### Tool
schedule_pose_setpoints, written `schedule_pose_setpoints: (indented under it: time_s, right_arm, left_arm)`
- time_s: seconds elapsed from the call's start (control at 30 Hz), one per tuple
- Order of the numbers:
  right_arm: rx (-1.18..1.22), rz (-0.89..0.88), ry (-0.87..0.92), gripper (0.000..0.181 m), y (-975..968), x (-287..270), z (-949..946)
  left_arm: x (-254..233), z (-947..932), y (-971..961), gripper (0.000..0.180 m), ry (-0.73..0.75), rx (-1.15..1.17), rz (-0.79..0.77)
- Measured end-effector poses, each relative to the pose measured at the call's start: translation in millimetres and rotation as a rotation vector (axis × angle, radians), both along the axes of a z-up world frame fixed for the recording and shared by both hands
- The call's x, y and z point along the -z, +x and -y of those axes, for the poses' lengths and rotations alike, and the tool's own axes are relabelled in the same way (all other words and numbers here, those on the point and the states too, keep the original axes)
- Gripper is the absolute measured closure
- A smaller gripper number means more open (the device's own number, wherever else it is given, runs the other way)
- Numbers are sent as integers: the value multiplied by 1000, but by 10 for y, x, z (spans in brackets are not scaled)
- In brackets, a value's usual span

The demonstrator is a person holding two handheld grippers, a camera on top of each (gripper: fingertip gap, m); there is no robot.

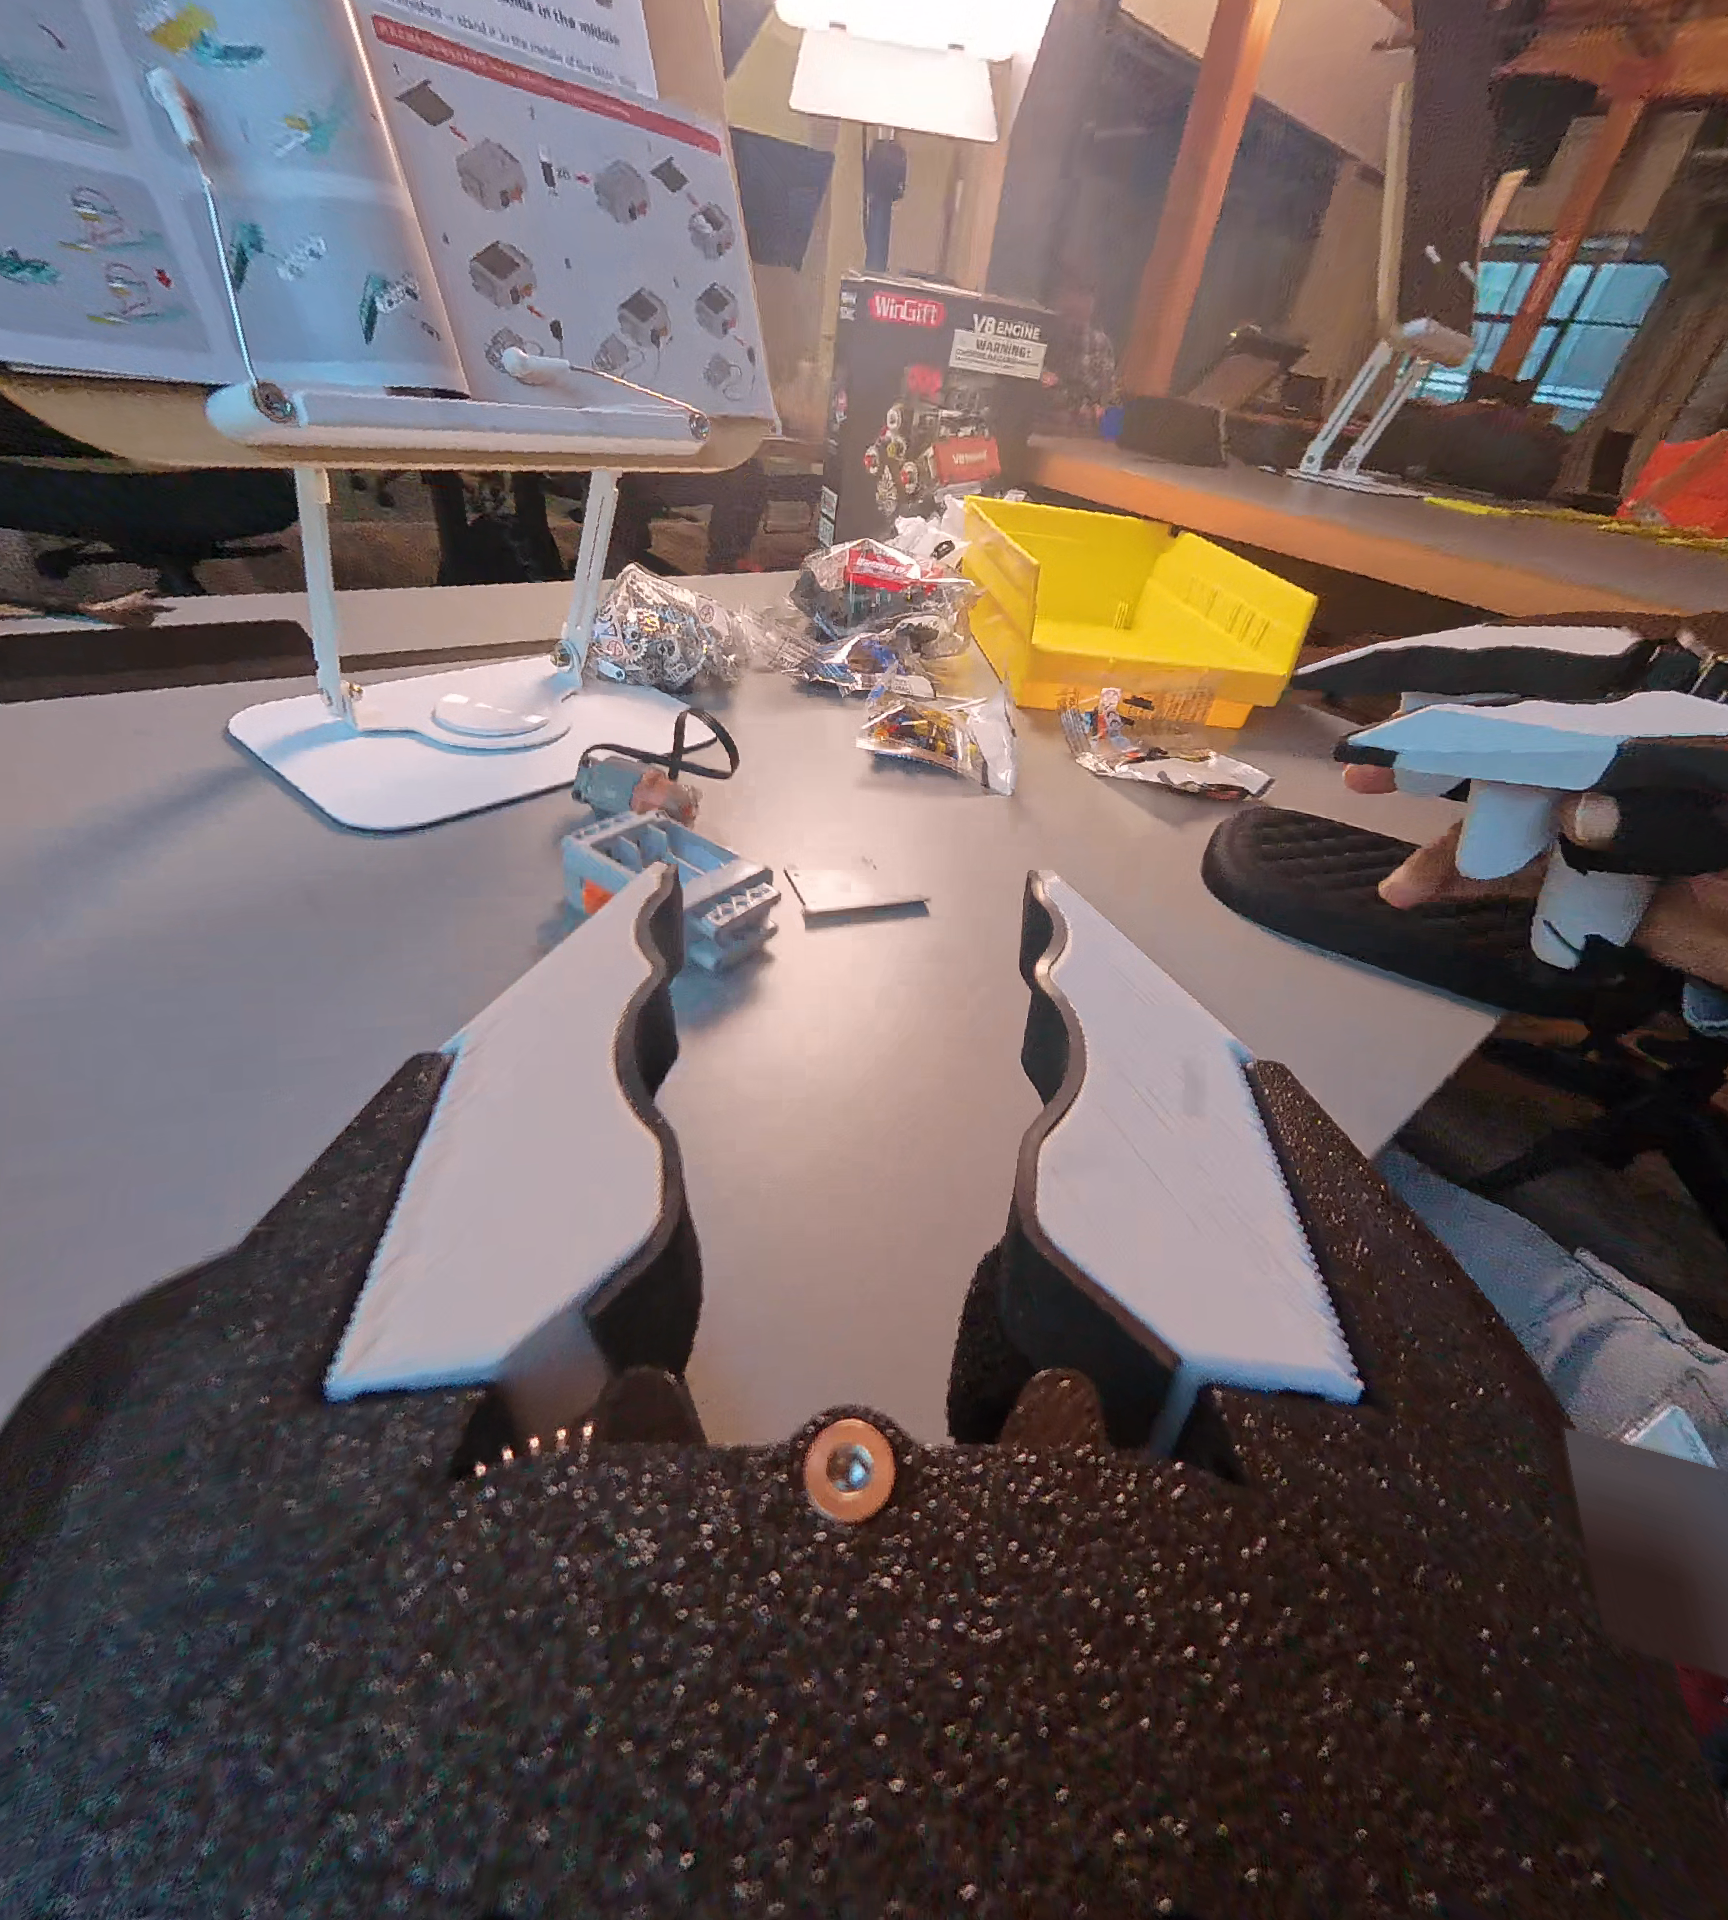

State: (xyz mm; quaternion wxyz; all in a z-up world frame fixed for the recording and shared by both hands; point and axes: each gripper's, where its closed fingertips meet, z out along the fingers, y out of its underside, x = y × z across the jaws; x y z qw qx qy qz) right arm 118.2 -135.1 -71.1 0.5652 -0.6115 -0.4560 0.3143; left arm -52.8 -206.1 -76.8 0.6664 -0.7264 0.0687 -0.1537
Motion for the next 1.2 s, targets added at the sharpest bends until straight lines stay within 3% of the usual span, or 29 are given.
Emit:
schedule_pose_setpoints:
  time_s: [0.43,0.63,0.83,1.03,1.2]
  right_arm:
    - [49,-135,-43,180,393,209,904]
    - [63,-141,-83,181,364,339,834]
    - [-12,-98,-140,157,98,528,803]
    - [-63,-81,-164,150,-182,658,697]
    - [-101,-61,-160,131,-459,601,645]
  left_arm:
    - [155,1286,40,121,16,-177,17]
    - [109,1483,-85,123,22,-252,-42]
    - [158,1501,-232,124,19,-338,-42]
    - [204,1533,-403,125,33,-448,-38]
    - [248,1561,-659,125,21,-538,-36]
